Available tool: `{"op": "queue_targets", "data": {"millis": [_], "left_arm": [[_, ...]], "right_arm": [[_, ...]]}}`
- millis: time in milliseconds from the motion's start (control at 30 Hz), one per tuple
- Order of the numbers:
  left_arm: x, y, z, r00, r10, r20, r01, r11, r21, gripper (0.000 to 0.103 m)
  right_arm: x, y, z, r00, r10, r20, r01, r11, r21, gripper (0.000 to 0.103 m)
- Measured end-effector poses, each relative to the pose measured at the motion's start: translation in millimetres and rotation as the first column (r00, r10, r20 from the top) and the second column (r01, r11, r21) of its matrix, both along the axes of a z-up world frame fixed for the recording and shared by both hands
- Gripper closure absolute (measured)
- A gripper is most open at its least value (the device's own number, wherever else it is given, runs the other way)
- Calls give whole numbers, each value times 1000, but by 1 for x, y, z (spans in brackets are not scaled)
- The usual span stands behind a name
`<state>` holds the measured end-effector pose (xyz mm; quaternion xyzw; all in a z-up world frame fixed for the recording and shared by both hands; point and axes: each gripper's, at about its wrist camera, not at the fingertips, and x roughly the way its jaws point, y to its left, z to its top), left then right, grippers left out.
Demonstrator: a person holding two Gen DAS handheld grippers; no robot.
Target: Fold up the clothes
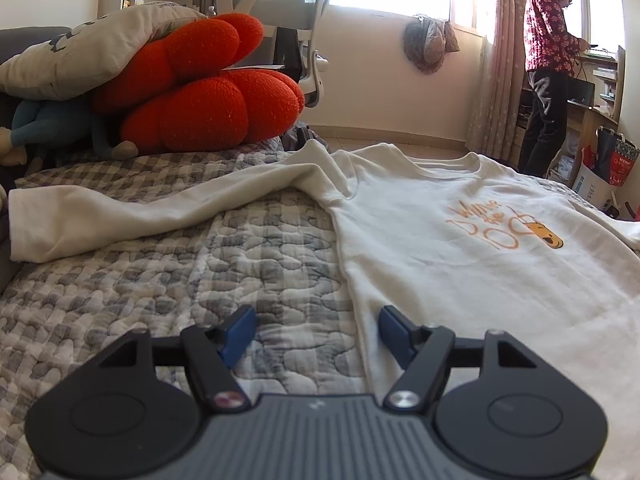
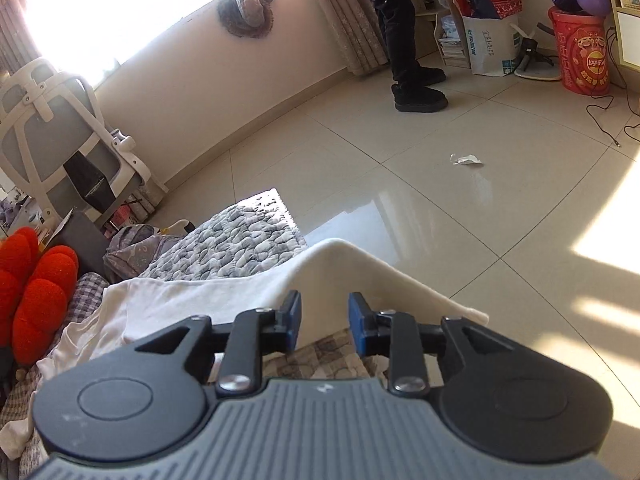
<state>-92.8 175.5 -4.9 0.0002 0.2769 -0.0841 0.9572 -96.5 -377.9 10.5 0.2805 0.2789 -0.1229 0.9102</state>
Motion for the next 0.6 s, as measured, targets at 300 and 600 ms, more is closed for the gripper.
{"op": "queue_targets", "data": {"millis": [300, 600], "left_arm": [[-1, 1, 0, 1000, -2, 3, 2, 1000, -11, 33], [-3, 2, 0, 1000, -1, 9, 1, 1000, -23, 32]], "right_arm": [[21, 86, -12, 929, 366, -46, -369, 928, -60, 59], [82, 127, -11, 899, 438, 23, -437, 887, 149, 59]]}}
